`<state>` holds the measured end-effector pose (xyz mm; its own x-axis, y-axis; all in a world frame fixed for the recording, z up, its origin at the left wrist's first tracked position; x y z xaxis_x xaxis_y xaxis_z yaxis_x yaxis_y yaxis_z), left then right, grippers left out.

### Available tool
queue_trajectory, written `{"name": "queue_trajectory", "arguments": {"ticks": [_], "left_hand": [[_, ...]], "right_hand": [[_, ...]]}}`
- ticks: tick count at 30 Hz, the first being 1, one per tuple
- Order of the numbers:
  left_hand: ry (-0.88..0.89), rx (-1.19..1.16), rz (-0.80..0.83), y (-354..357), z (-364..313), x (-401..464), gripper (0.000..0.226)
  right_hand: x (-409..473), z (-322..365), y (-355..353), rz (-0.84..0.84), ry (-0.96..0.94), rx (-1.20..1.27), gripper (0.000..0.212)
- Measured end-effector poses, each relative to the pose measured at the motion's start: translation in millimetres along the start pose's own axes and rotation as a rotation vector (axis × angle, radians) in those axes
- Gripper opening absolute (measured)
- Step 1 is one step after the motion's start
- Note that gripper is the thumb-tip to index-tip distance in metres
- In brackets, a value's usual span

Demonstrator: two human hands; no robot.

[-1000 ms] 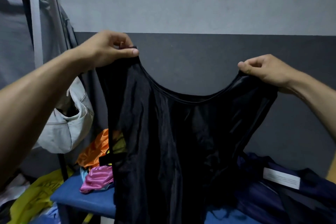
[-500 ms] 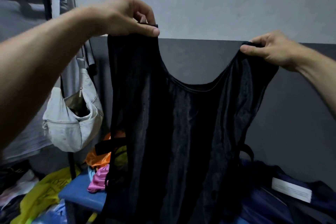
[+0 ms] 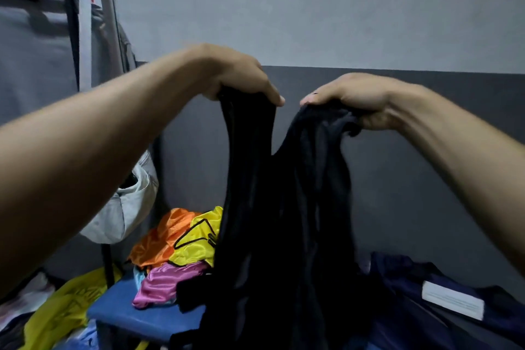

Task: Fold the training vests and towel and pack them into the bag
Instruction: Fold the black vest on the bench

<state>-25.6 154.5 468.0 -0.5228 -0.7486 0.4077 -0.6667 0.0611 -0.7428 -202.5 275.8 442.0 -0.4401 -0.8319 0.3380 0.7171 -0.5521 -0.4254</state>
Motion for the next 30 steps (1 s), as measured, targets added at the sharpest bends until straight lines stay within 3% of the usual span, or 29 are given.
{"name": "queue_trajectory", "arguments": {"ticks": [4, 7, 10, 13, 18, 21, 23, 27, 30], "left_hand": [[-0.011, -0.02, 0.012, 18, -7, -1, 0.035], [0.001, -0.089, 0.071, 23, -6, -5, 0.019], [0.033, -0.171, 0.105, 23, 2, -7, 0.019], [0.057, -0.294, 0.208, 20, 9, -12, 0.025], [0.103, -0.388, 0.314, 19, 10, -15, 0.016], [0.11, -0.387, 0.247, 19, 9, -15, 0.016], [0.123, -0.402, 0.219, 20, 10, -14, 0.025], [0.16, -0.43, 0.253, 23, 11, -17, 0.019], [0.173, -0.459, 0.28, 26, 11, -22, 0.016]], "right_hand": [[0, 5, 18, -0.068, -0.046, 0.11, 0.019], [-9, 9, 23, -0.064, -0.078, 0.22, 0.012], [-20, 9, 20, 0.137, -0.087, 0.378, 0.015], [-28, 5, 15, 0.305, -0.195, 0.306, 0.031], [-33, -1, 27, 0.03, -0.461, 0.022, 0.007], [-26, -5, 27, -0.24, -0.635, -0.188, 0.016], [-22, -9, 28, -0.328, -0.672, -0.223, 0.016], [-23, -17, 33, -0.103, -0.574, -0.011, 0.02], [-24, -18, 34, -0.053, -0.512, 0.078, 0.023]]}}
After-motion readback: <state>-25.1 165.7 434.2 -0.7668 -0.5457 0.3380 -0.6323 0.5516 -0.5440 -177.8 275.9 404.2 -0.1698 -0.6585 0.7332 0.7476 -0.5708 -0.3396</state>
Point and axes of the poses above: each hand's wrist, its own x-axis towards the middle knuckle, its own y-axis out of the palm, z = x × y, the point moved 1 cm from there along x, towards the middle knuckle, and after that the axes turned 12 degrees about -z, right-handed, at the moved point
